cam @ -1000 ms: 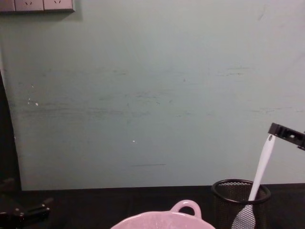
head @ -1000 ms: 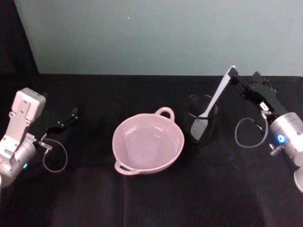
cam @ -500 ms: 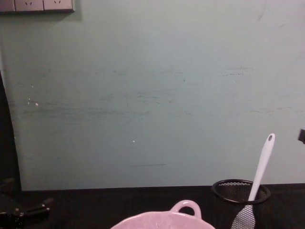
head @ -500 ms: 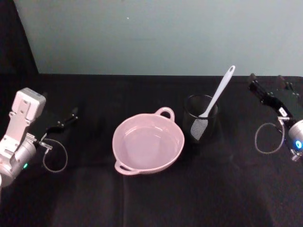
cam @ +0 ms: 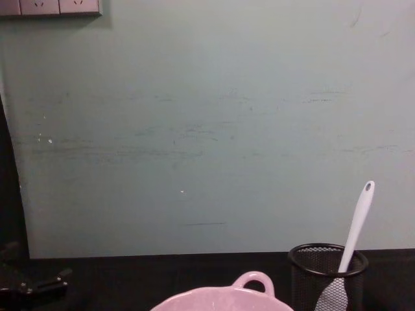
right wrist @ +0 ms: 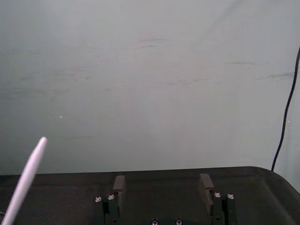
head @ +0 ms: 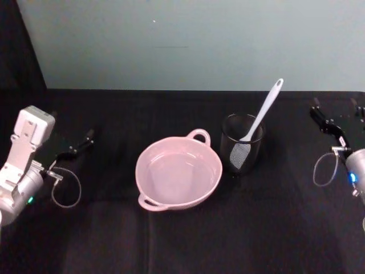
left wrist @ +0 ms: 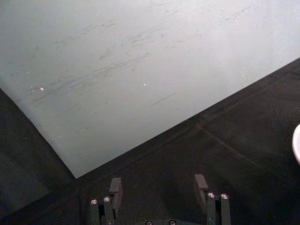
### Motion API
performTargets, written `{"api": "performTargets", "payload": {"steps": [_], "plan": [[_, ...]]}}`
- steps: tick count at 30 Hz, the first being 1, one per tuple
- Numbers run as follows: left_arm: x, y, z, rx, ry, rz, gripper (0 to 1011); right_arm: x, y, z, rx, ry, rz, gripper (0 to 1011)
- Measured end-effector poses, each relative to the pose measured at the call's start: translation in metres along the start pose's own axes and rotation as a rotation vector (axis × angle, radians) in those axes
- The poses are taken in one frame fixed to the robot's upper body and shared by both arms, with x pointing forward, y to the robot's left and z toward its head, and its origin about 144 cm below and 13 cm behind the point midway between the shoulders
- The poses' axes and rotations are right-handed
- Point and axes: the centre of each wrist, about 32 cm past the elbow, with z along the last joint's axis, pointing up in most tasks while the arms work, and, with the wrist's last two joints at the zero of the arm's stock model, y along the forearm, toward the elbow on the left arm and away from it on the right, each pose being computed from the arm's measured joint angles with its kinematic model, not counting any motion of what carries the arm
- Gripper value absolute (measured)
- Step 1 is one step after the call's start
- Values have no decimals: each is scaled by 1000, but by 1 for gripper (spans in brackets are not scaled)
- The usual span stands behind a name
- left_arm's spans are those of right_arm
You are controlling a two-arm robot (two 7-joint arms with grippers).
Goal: Use the one hand to pick up the spoon and stir the clear water in the bowl.
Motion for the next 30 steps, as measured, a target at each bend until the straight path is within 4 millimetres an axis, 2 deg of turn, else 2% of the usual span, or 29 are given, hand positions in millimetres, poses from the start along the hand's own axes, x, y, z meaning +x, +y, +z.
{"api": "performTargets", "payload": {"steps": [9,30], "plan": [[0,0,0,0,0,0,1011,-2,4,-11,-11,13,-2,1003],[0,0,0,0,0,0,1011,-2,4,-9,-7,12,2,1003]]}}
